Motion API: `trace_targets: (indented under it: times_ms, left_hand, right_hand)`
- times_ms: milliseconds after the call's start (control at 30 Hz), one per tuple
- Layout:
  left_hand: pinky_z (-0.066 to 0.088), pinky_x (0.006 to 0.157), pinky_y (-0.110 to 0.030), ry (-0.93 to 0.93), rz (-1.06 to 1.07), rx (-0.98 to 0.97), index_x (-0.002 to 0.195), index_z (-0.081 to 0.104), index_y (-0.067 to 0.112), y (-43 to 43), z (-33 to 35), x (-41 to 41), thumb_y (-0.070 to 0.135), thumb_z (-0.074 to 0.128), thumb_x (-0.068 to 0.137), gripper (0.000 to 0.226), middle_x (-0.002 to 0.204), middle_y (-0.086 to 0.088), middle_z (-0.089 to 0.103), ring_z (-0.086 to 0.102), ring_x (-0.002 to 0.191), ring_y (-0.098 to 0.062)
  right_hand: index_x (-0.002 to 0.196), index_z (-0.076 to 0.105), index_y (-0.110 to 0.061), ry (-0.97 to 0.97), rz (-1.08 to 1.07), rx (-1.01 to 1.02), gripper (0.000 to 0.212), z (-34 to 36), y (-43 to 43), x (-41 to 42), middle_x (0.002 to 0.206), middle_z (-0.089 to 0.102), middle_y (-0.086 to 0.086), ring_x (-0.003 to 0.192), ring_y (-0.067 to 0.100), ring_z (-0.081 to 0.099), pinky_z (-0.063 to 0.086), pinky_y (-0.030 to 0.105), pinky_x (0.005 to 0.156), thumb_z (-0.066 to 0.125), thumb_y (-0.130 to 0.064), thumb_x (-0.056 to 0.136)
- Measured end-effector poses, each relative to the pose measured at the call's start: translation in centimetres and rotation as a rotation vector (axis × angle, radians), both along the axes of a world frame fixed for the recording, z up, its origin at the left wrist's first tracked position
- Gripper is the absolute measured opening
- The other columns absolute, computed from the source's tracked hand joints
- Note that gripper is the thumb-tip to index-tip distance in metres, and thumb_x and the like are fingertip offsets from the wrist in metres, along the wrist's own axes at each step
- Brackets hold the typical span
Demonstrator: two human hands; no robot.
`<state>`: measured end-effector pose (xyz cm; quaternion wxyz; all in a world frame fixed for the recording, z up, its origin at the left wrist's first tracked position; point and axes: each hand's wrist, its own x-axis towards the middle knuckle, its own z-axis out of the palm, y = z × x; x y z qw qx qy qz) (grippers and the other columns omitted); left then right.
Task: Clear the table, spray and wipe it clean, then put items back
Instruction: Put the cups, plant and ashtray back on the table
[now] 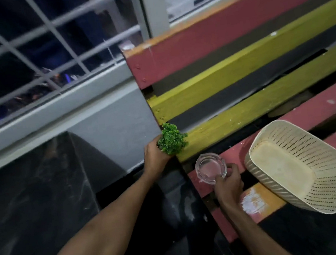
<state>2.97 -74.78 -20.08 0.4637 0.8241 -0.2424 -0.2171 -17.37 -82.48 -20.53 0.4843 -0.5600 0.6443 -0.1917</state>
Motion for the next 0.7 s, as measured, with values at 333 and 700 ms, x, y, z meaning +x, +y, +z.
trace_targets:
  times_ms: [333, 700]
  left_hand:
    - [0.059, 0.092, -0.041, -0.086, 0.017, 0.058, 0.116, 0.070, -0.006, 15.9, 24.7, 6.8, -0.003, 0.089, 0.070, 0.051, 0.107, -0.013, 0.075, 0.063, 0.098, -0.016]
    - [0.057, 0.091, -0.029, -0.228, 0.047, -0.045, 0.111, 0.075, 0.007, 45.2, 32.5, 14.8, 0.005, 0.092, 0.070, 0.044, 0.099, 0.011, 0.078, 0.068, 0.095, -0.002]
  right_hand:
    - [0.101, 0.065, -0.018, -0.229, 0.183, -0.044, 0.027, 19.2, 12.6, 4.2, 0.079, 0.066, 0.006, 0.084, 0.041, 0.067, 0.059, 0.027, 0.073, 0.065, -0.002, 0.079]
    - [0.104, 0.066, -0.016, -0.274, 0.367, -0.097, 0.029, 29.9, 33.2, 12.2, 0.092, 0.071, 0.013, 0.066, 0.035, 0.073, 0.062, 0.040, 0.056, 0.063, -0.002, 0.078]
